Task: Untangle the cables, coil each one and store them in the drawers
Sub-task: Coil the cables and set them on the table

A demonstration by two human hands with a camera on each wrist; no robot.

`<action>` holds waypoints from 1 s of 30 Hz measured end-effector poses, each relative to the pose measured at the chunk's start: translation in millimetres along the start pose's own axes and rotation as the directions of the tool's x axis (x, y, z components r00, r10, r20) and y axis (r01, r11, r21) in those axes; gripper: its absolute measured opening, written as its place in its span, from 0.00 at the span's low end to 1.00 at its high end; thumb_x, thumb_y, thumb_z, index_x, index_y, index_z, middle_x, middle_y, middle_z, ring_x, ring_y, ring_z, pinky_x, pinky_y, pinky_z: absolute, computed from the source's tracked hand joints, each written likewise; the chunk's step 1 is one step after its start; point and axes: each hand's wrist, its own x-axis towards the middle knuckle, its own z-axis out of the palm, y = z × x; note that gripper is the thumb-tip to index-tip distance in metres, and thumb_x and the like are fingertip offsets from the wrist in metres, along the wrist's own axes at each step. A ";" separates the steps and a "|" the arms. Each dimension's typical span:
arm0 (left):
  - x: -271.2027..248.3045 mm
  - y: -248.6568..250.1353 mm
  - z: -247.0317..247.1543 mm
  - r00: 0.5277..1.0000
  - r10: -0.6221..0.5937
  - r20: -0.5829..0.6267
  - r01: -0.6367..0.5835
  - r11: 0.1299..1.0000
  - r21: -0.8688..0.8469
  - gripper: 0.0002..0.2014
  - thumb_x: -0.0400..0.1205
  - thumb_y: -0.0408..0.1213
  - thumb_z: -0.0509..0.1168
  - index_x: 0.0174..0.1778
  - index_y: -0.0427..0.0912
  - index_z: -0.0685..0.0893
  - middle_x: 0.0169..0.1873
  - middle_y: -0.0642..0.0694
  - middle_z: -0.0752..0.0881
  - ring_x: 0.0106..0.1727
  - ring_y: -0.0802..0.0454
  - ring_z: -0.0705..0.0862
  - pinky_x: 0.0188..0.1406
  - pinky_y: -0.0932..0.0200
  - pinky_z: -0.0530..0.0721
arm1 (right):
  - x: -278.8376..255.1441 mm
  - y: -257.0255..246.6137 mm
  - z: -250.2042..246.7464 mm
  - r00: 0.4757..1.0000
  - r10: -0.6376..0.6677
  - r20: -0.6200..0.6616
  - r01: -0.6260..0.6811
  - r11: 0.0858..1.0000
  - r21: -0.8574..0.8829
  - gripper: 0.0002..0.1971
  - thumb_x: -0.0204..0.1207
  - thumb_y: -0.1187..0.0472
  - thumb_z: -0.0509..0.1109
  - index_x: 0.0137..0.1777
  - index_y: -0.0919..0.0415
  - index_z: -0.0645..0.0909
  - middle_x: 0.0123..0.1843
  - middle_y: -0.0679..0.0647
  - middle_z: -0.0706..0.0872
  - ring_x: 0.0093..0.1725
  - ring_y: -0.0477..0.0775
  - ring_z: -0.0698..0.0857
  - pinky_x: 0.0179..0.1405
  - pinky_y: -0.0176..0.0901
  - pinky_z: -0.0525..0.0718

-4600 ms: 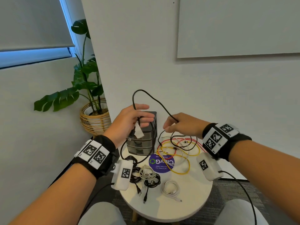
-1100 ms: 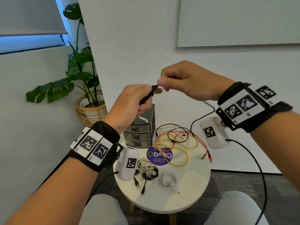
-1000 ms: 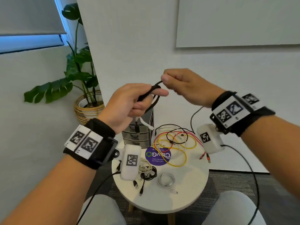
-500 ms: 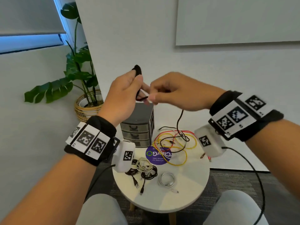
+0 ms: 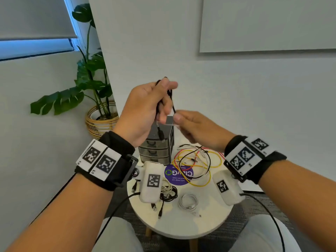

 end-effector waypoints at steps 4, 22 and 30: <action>-0.2 -6.3 -0.6 0.997 0.012 -0.079 -0.008 0.999 0.054 0.14 0.93 0.45 0.56 0.61 0.42 0.83 0.41 0.47 0.94 0.30 0.55 0.89 0.31 0.67 0.82 | -8.5 -18.5 7.9 0.992 -0.047 0.115 0.066 0.984 -0.167 0.19 0.92 0.54 0.59 0.36 0.53 0.74 0.28 0.40 0.75 0.28 0.41 0.72 0.33 0.35 0.71; -1.4 1.2 -28.6 0.967 -0.094 0.237 0.119 0.989 -0.091 0.26 0.91 0.47 0.52 0.62 0.28 0.87 0.23 0.51 0.59 0.23 0.55 0.52 0.23 0.58 0.49 | 25.0 -51.3 -36.2 0.956 -0.209 -0.205 0.193 0.976 -0.099 0.17 0.91 0.51 0.60 0.40 0.57 0.73 0.32 0.45 0.73 0.32 0.44 0.71 0.35 0.36 0.72; -3.8 1.2 -23.2 0.999 -0.022 0.050 0.036 0.948 -0.316 0.23 0.93 0.43 0.53 0.72 0.27 0.79 0.33 0.50 0.86 0.22 0.60 0.73 0.26 0.68 0.70 | 14.5 -14.8 21.5 0.998 -0.043 -0.046 0.049 0.992 0.120 0.22 0.91 0.46 0.54 0.43 0.62 0.75 0.31 0.47 0.68 0.28 0.43 0.65 0.31 0.40 0.64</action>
